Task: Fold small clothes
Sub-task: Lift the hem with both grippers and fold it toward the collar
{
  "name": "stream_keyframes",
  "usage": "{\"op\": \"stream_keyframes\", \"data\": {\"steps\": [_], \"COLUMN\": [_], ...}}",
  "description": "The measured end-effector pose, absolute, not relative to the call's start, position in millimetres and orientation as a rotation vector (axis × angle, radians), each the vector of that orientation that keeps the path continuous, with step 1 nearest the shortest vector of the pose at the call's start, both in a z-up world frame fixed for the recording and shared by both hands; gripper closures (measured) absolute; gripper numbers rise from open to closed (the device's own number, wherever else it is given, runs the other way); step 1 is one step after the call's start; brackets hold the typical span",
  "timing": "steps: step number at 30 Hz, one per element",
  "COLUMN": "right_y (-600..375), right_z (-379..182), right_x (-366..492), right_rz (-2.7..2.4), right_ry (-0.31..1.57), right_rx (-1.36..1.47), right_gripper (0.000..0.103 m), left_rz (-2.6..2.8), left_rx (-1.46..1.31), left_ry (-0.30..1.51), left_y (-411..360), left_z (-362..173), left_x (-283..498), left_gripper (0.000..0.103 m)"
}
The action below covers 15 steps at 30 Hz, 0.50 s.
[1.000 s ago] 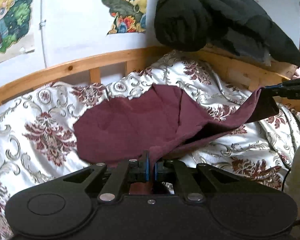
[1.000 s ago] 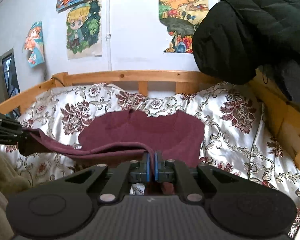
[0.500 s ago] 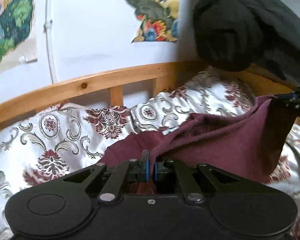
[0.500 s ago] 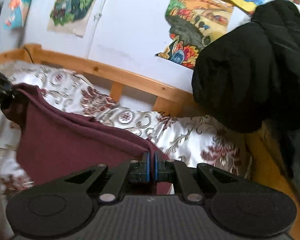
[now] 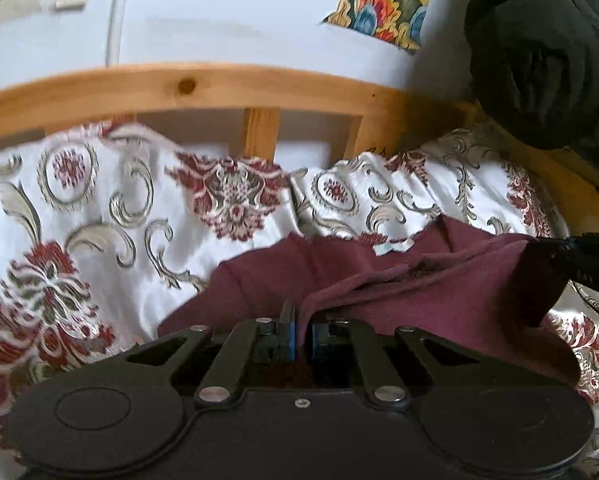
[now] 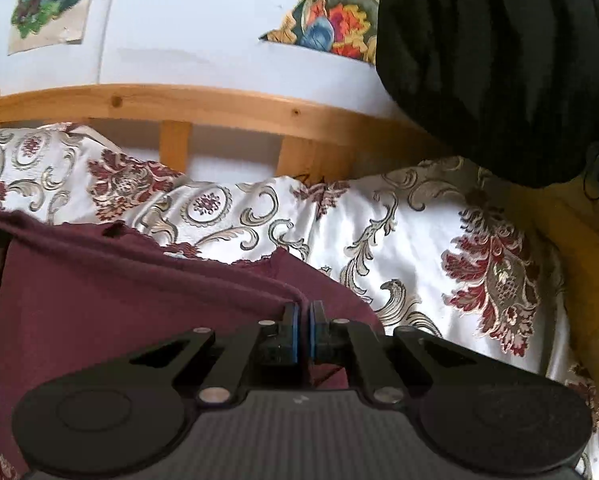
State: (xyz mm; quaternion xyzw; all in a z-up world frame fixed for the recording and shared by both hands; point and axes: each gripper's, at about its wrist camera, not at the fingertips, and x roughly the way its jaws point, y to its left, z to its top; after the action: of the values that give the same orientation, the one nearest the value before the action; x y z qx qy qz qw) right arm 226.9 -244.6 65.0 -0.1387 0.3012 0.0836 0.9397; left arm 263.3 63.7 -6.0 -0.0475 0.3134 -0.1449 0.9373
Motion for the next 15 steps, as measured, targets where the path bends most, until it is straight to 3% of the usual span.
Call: {"op": "stream_keyframes", "data": {"steps": [8,15], "right_y": [-233.8,-236.4], "right_z": [49.9,37.4], "right_x": [247.3,265.9], "right_rz": [0.149,0.114], "right_ry": [0.632,0.671], "right_rx": [-0.299,-0.239], "right_gripper": [0.097,0.097], "left_rz": [-0.311,-0.333], "left_rx": [-0.224,-0.305], "left_ry": [0.649,0.675], "left_y": [90.4,103.6], "left_z": [-20.9,-21.8], "left_x": [273.6,278.3], "left_gripper": [0.072,0.047]}}
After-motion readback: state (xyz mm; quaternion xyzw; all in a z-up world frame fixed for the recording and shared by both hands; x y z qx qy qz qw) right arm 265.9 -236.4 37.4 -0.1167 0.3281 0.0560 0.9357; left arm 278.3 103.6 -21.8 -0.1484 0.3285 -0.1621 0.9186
